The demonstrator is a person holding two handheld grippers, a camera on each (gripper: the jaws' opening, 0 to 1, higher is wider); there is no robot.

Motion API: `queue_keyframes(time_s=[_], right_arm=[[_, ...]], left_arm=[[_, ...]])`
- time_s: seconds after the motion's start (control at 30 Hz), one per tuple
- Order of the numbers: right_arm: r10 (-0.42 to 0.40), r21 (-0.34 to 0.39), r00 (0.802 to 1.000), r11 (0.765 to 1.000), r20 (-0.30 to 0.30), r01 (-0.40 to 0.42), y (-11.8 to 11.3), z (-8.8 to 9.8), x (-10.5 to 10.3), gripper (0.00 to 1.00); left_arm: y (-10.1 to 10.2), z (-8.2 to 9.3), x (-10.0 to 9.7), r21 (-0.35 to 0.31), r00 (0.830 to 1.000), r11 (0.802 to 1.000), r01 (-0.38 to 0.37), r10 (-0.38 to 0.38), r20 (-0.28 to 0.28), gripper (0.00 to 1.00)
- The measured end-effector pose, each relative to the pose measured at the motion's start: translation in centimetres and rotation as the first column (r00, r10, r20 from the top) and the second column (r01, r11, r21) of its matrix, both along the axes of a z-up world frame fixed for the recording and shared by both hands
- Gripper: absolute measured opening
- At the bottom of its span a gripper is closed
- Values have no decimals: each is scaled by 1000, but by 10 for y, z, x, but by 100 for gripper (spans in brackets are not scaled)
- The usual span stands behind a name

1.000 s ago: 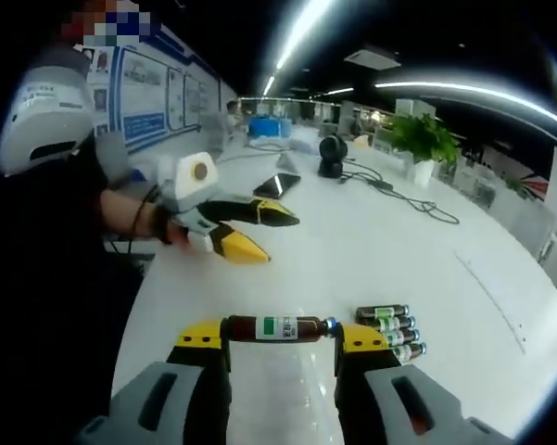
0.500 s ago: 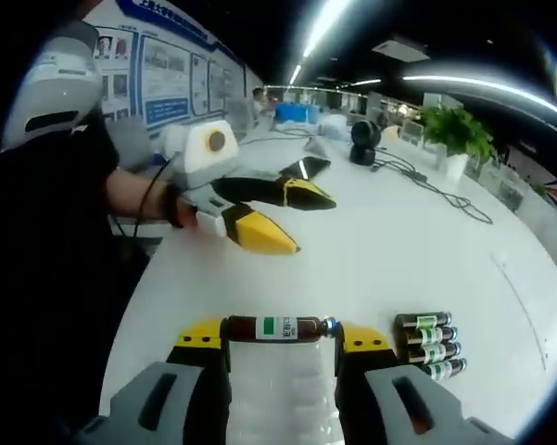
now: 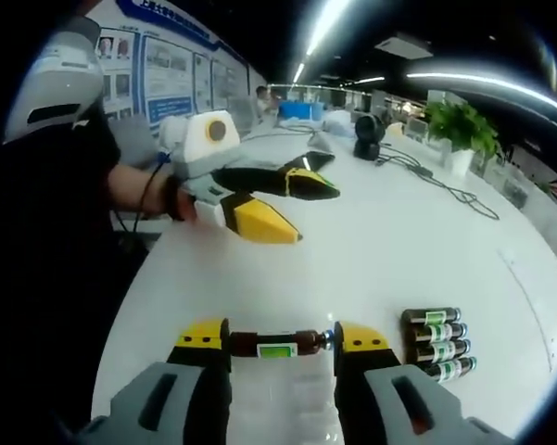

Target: Grip medicine bottles put into box

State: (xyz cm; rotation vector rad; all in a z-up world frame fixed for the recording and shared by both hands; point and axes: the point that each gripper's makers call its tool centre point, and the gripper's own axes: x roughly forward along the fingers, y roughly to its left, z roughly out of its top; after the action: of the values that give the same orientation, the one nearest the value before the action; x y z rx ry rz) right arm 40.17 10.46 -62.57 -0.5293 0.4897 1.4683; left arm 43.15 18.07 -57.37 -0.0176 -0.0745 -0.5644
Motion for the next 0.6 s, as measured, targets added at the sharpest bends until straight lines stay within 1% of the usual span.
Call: queue_keyframes(time_s=[0.07, 0.23, 0.27, 0.3, 0.33, 0.4, 0.43, 0.6], right_arm=[[-11, 16, 1000, 1000, 2, 11, 0, 3, 0, 33], [-47, 88, 999, 995, 5, 47, -1, 20, 3, 32], [-63, 116, 998, 991, -2, 63, -1, 25, 4, 30], [-88, 146, 996, 985, -15, 89, -4, 29, 7, 27], [-92, 156, 996, 984, -6, 92, -7, 30, 8, 24], [-111, 169, 994, 980, -3, 109, -12, 30, 11, 21], [-120, 170, 993, 978, -12, 120, -16, 28, 11, 21], [-139, 157, 990, 978, -20, 141, -24, 17, 7, 19]], left_arm=[[0, 0, 0, 0, 1000, 1000, 1, -1, 0, 36], [1, 0, 1, 0, 1000, 1000, -1, 1, 0, 36], [0, 0, 0, 1, 1000, 1000, 0, 0, 0, 36], [0, 0, 0, 2, 1000, 1000, 0, 0, 0, 36], [0, -1, 0, 3, 1000, 1000, 0, 0, 0, 36], [0, -1, 0, 5, 1000, 1000, 2, -2, 0, 36], [0, -1, 0, 6, 1000, 1000, 2, -2, -1, 36], [0, -1, 0, 8, 1000, 1000, 2, -2, -1, 36]])
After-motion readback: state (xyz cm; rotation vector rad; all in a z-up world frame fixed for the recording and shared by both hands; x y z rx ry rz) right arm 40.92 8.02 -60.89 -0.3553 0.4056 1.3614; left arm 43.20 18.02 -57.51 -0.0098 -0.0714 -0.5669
